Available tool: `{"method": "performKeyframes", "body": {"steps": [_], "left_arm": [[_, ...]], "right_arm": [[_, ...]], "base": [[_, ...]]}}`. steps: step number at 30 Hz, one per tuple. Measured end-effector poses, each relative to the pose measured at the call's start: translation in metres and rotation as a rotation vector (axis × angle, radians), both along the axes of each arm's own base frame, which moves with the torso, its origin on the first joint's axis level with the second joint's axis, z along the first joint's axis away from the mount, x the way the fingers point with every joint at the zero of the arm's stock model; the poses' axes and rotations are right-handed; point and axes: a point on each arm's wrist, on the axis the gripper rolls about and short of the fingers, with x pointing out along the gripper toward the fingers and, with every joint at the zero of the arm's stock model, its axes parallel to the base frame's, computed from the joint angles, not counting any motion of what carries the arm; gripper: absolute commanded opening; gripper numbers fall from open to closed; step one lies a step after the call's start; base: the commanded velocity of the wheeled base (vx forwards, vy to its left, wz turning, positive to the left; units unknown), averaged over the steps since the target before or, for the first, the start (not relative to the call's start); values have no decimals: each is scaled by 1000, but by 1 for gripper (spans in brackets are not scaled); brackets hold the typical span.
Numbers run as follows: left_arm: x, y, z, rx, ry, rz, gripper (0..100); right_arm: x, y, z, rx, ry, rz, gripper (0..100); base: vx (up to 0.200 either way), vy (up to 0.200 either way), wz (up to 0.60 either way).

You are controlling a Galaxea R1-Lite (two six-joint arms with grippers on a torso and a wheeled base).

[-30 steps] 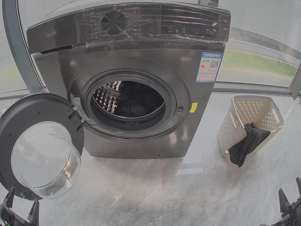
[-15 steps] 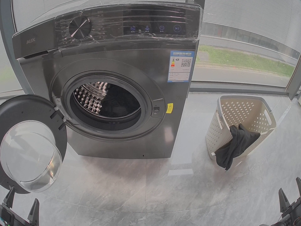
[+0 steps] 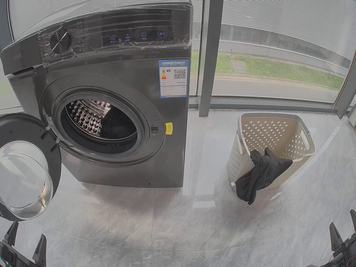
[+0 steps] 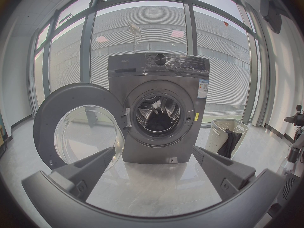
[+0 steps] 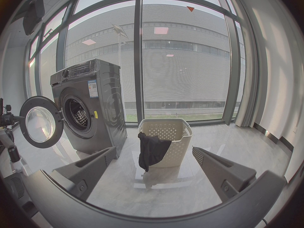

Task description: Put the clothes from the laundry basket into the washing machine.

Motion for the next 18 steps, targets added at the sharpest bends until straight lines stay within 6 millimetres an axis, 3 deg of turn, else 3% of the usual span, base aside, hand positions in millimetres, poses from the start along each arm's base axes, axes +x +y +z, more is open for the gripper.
{"method": "performKeyframes", "body": {"steps": [4,18], "left_arm": [[0,0,0,0,0,-1,100],[0,0,0,4,1,-1,100]], "right_arm": [[0,0,0,0,0,0,100],[0,0,0,0,0,0,100]], "base": [[0,0,0],[0,-200,0]]}}
